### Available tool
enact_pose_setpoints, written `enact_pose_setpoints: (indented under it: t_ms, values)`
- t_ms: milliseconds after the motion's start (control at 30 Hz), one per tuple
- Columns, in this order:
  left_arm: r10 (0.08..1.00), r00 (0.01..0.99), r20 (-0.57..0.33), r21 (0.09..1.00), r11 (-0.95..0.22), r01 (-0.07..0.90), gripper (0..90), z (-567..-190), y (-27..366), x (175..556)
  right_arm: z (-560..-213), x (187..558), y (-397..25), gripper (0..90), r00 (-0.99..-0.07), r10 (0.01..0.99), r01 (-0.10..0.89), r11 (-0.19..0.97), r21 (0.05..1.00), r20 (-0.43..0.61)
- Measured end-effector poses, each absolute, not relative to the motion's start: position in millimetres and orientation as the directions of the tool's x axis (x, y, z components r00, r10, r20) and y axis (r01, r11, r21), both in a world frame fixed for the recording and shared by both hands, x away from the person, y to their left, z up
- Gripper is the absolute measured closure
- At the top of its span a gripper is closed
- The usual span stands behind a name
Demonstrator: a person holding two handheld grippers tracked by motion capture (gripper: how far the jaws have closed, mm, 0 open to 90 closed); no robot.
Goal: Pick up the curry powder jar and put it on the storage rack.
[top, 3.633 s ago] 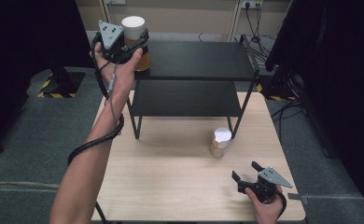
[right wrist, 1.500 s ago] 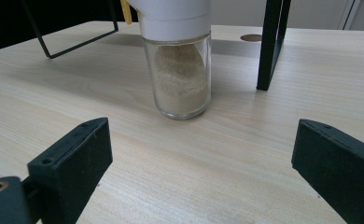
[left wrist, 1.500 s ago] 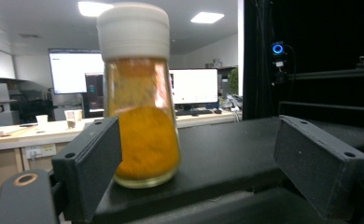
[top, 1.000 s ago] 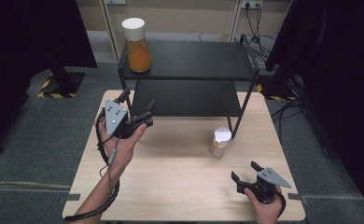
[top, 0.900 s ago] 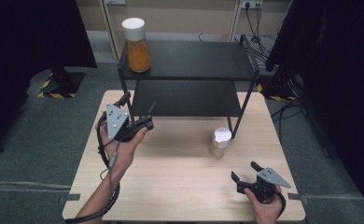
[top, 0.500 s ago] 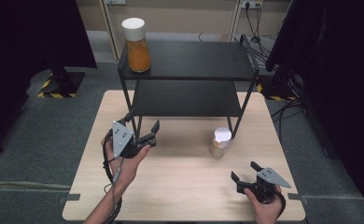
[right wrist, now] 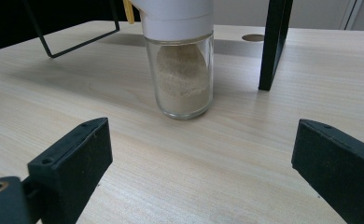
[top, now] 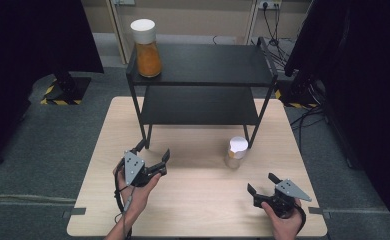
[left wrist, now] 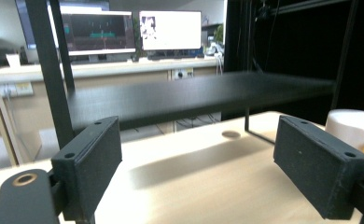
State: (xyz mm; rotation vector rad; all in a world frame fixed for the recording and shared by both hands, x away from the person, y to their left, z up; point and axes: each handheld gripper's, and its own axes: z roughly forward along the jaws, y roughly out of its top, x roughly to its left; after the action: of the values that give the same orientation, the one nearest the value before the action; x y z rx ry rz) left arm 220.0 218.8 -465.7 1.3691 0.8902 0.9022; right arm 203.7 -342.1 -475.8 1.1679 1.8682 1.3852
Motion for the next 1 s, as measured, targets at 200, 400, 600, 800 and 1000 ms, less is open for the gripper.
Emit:
enact_pose_setpoints:
  t_ms: [200, 400, 600, 800, 1000]
  values:
    - [0.906, 0.421, -0.03, 0.999, 0.019, 0.029, 13.9, -491.9, 222.1, 220.3, -475.7, 203.7, -342.0, 5.2, -0.484, 0.872, 0.326, 0.099, 0.94, 0.076]
    - [0.902, 0.43, -0.047, 0.997, 0.015, 0.078, 13.5, -505.4, 221.7, 223.2, -476.1, 203.5, -342.1, 5.2, -0.487, 0.87, 0.323, 0.101, 0.941, 0.074]
    - [0.903, 0.424, -0.068, 0.993, 0.02, 0.116, 13.4, -513.8, 222.9, 225.1, -476.1, 203.6, -342.6, 5.2, -0.488, 0.869, 0.323, 0.099, 0.941, 0.077]
    - [0.9, 0.431, -0.069, 0.991, 0.011, 0.134, 13.2, -518.3, 223.0, 225.5, -476.4, 203.3, -342.8, 5.2, -0.488, 0.869, 0.322, 0.098, 0.942, 0.077]
    - [0.895, 0.44, -0.069, 0.991, 0.009, 0.135, 13.2, -518.1, 224.6, 226.4, -476.3, 203.4, -343.1, 5.2, -0.489, 0.869, 0.324, 0.097, 0.941, 0.079]
